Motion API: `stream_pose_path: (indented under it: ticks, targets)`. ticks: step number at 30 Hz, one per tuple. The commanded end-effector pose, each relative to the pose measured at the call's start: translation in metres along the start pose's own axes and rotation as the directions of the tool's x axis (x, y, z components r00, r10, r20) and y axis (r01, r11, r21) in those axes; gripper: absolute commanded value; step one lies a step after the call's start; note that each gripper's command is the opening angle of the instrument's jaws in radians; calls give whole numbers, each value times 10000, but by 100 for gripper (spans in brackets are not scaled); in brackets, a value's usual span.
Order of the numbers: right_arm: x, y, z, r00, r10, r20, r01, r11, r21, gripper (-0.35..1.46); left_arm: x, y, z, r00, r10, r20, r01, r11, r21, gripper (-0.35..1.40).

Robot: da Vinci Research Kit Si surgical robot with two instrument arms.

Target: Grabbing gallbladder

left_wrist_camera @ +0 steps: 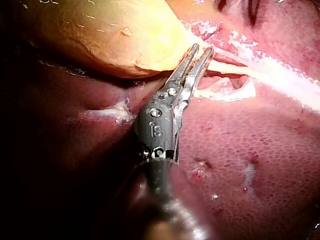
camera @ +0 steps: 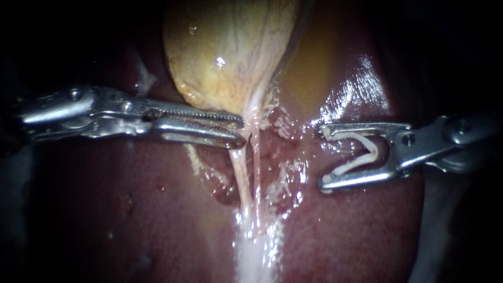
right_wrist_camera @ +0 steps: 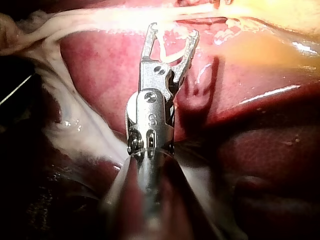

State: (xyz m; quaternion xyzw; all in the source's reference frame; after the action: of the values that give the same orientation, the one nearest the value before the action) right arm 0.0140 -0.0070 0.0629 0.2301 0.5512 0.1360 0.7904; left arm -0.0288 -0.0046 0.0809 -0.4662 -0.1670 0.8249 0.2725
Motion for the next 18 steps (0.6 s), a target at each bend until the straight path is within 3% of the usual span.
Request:
stream_pose_path:
  ticks: [1,6,10,18]
  targets:
    - [0,0,0,10000,0,-1,0,10000,-6,45,0,0,-1,10000,-46,45,46,10000,5,-1]
    - [1,0,0,10000,0,-1,0,10000,-4,45,-3,0,-5,9998,-87,166,88,10000,-5,-13]
    - [1,-1,0,10000,0,-1,0,10000,-1,45,-3,1,-11,9994,-198,291,199,9998,-14,-35]
    - [1,-1,0,10000,1,-1,-1,10000,0,45,0,4,-18,9991,-209,378,209,9998,-7,-35]
